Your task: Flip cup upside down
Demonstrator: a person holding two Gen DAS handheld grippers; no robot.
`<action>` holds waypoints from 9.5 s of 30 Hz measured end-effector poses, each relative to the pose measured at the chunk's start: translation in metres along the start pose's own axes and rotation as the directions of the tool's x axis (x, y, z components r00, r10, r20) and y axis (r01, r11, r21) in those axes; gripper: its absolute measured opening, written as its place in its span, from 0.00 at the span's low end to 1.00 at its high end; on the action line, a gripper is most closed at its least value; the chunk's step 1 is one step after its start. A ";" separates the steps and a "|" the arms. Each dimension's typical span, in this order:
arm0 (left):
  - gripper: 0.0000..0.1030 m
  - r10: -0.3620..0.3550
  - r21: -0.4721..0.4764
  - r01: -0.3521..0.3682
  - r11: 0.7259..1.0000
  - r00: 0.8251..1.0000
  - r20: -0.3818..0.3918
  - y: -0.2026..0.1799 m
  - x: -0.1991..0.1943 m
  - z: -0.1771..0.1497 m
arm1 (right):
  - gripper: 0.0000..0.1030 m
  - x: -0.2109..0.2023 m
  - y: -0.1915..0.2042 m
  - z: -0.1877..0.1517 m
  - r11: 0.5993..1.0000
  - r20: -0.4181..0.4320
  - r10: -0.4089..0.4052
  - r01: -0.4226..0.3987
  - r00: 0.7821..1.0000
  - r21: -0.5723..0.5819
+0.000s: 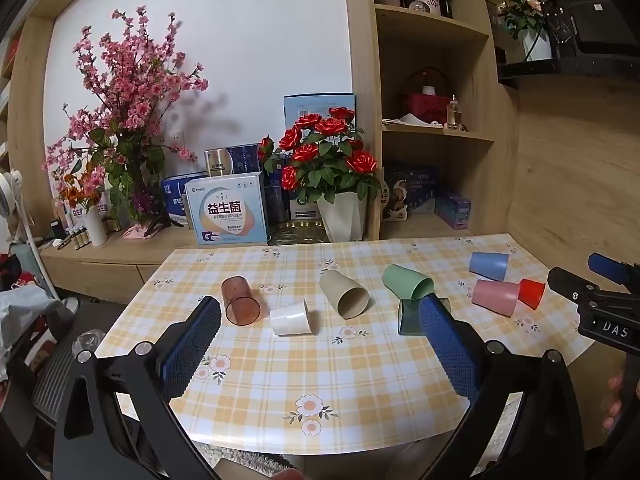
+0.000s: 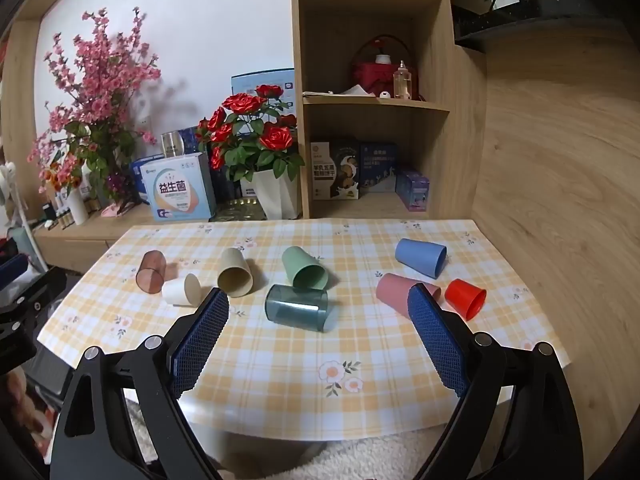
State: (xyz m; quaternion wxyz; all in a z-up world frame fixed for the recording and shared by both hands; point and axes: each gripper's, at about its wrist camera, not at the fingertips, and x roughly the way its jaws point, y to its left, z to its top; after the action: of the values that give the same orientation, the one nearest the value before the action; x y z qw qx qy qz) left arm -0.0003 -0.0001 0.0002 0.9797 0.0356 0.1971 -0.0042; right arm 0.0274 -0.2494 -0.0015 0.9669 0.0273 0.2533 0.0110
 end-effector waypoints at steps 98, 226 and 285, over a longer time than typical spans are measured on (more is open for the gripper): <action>0.94 -0.070 -0.073 0.066 0.995 0.996 -0.058 0.007 0.015 -0.015 | 0.85 0.010 -0.005 -0.023 0.999 -0.029 0.006 -0.005 1.000 0.044; 0.94 0.029 -0.269 -0.148 0.952 0.916 -0.401 0.152 0.154 -0.081 | 0.65 0.277 0.127 -0.012 0.885 -0.678 0.400 -0.451 0.617 0.112; 0.82 -0.319 -0.442 0.010 0.897 0.706 -0.632 0.066 0.257 -0.087 | 0.85 0.213 0.020 -0.086 0.955 -0.451 0.295 -0.252 0.842 0.154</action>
State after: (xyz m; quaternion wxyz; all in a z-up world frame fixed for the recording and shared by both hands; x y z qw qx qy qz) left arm 0.2050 0.0731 -0.1748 0.8155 -0.1877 0.5462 -0.0390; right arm 0.1707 -0.2177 -0.1794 0.8631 0.1025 0.4732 0.1438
